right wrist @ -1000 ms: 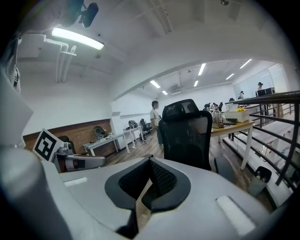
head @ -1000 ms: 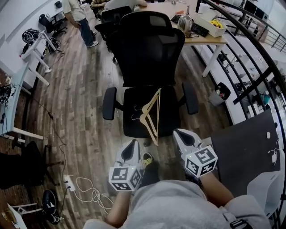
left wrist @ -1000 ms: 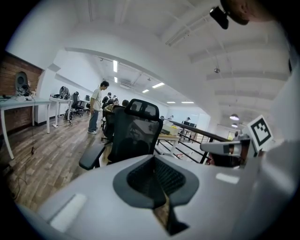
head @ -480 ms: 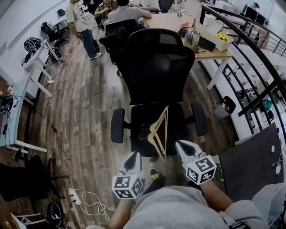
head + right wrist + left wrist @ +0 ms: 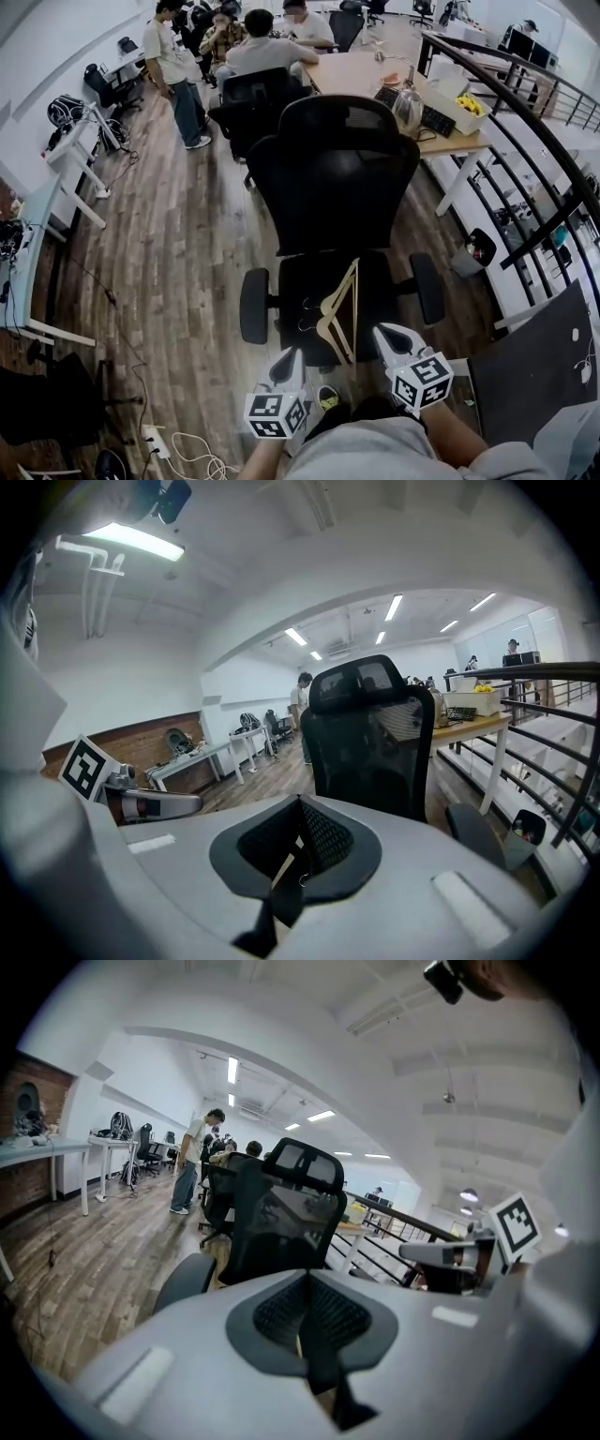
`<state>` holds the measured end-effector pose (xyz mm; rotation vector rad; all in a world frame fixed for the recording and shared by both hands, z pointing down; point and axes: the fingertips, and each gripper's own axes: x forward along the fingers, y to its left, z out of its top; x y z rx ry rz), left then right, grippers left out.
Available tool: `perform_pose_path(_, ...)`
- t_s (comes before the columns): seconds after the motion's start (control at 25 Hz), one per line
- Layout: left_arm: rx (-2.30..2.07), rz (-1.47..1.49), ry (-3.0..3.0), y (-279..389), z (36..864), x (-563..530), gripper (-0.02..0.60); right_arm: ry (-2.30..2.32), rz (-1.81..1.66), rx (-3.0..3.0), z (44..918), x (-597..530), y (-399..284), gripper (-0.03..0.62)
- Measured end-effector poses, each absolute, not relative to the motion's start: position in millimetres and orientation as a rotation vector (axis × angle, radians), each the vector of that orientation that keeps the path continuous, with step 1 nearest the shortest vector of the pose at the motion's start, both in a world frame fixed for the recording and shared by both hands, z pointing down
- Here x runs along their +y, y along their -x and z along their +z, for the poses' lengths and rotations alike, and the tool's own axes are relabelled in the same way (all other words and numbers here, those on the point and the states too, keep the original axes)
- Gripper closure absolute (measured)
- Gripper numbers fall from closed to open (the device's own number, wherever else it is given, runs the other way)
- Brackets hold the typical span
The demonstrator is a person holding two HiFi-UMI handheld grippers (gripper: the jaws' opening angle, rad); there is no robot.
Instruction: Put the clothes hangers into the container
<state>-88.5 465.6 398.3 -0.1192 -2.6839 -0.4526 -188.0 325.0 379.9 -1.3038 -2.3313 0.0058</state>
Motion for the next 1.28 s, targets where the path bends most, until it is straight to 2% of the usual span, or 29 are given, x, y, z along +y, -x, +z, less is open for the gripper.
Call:
perform_pose_path(0.28, -2.631, -0.496, 0.153, 94.2, 418.1, 480.0, 0.571, 1.301, -0.012, -2.292, 392.3, 341.6, 192.0, 0.595)
perform_pose_path(0.88, -2.443, -0.546, 0.298, 139.5, 501.5, 495.0, 0.565, 1.301, -0.046, -2.177, 455.2, 358.2, 244.8, 0.595)
perform_pose_path(1.28, -2.226, -0.603, 0.281, 184.3, 600.6, 478.1, 0.505, 1.279, -0.034, -2.055, 527.1, 368.3, 286.4, 0.595)
